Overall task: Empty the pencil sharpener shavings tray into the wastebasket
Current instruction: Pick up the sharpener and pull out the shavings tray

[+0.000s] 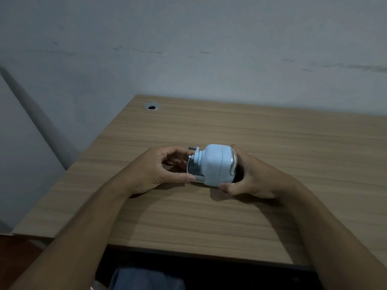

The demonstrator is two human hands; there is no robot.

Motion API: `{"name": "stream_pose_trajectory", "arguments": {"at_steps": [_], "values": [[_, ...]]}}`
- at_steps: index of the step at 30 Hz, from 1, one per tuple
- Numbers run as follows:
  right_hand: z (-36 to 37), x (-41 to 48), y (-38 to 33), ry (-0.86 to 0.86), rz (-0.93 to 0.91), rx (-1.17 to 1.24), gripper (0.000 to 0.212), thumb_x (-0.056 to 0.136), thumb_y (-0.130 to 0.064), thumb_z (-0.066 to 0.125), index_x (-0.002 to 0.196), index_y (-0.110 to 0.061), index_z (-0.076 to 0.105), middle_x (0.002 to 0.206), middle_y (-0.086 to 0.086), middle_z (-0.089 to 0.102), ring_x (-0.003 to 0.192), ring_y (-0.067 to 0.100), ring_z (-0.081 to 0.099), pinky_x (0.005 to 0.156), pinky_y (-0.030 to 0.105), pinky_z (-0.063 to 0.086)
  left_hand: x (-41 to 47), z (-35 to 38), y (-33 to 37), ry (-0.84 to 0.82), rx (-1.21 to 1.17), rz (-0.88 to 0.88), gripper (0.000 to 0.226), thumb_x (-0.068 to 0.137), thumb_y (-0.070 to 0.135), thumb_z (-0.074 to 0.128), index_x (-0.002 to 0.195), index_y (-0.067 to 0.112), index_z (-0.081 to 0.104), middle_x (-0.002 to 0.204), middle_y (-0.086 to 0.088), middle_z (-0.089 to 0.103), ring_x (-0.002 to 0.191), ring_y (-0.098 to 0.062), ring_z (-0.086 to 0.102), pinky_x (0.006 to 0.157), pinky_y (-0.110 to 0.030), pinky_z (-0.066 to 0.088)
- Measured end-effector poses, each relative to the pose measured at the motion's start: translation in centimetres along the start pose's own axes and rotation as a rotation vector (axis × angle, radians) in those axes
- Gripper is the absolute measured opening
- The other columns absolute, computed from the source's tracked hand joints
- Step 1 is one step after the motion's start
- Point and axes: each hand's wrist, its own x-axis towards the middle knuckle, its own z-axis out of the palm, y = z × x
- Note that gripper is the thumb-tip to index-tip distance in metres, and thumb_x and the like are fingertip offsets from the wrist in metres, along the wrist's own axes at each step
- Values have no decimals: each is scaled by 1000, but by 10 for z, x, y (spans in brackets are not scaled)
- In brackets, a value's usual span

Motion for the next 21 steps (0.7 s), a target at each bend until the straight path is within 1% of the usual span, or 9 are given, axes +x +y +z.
{"name": "stream_pose_trajectory", "arguments": {"at_steps": [2, 3, 6, 9, 11, 14, 16, 21], "values": [[-2, 0, 2, -1, 5, -8, 79, 84, -14, 95, 150, -27, 54, 134, -3, 74, 122, 18, 72, 108, 40, 59, 0, -2, -3, 11, -3, -2, 54, 78, 25, 99, 127, 33, 78, 122, 0, 84, 117, -16, 77, 114, -40, 56], [-2, 0, 3, 0, 6, -4, 79, 84, -12, 95, 149, -27, 54, 133, -2, 75, 122, 19, 72, 108, 41, 59, 0, -2, -4, 8, 2, 0, 54, 78, 25, 98, 127, 33, 78, 123, 0, 83, 118, -16, 77, 115, -43, 55], [-3, 1, 6, -1, 2, 2, 78, 83, -9, 94, 148, -27, 54, 132, 0, 75, 121, 23, 72, 108, 44, 59, 0, -4, -7, 13, 8, -2, 53, 80, 22, 97, 127, 31, 76, 124, -1, 82, 117, -17, 76, 115, -47, 55], [-3, 1, 8, -7, -2, 3, 81, 83, -12, 94, 151, -29, 53, 135, -3, 74, 126, 22, 72, 111, 45, 59, -4, -8, -10, 21, 2, -12, 53, 80, 21, 97, 127, 32, 74, 122, -5, 81, 115, -21, 76, 113, -50, 56], [-3, 2, 10, -1, -6, 8, 83, 82, -13, 94, 152, -29, 53, 136, -2, 75, 127, 24, 73, 112, 49, 58, -7, -10, -12, 19, -3, -11, 52, 81, 23, 96, 126, 35, 74, 122, -7, 81, 115, -23, 77, 112, -50, 57], [-3, 2, 11, 5, 0, 13, 84, 80, -21, 94, 153, -28, 52, 137, -2, 75, 128, 24, 73, 114, 54, 57, -14, -14, -13, 9, -23, -25, 51, 81, 21, 95, 124, 40, 74, 123, -7, 80, 115, -21, 77, 109, -46, 60], [-2, 1, 11, 5, -6, 7, 86, 80, -25, 94, 155, -29, 51, 138, -3, 74, 130, 23, 72, 115, 55, 56, -19, -15, -13, 8, -41, -36, 51, 82, 18, 95, 123, 40, 75, 123, -8, 80, 114, -22, 77, 107, -45, 61], [-2, -2, 6, -8, 0, -22, 91, 82, -29, 92, 161, -35, 47, 144, -11, 70, 135, 13, 69, 119, 47, 55, -32, -15, -11, 28, -92, -46, 49, 82, 18, 95, 121, 41, 77, 120, -12, 80, 114, -28, 76, 103, -48, 62]]}}
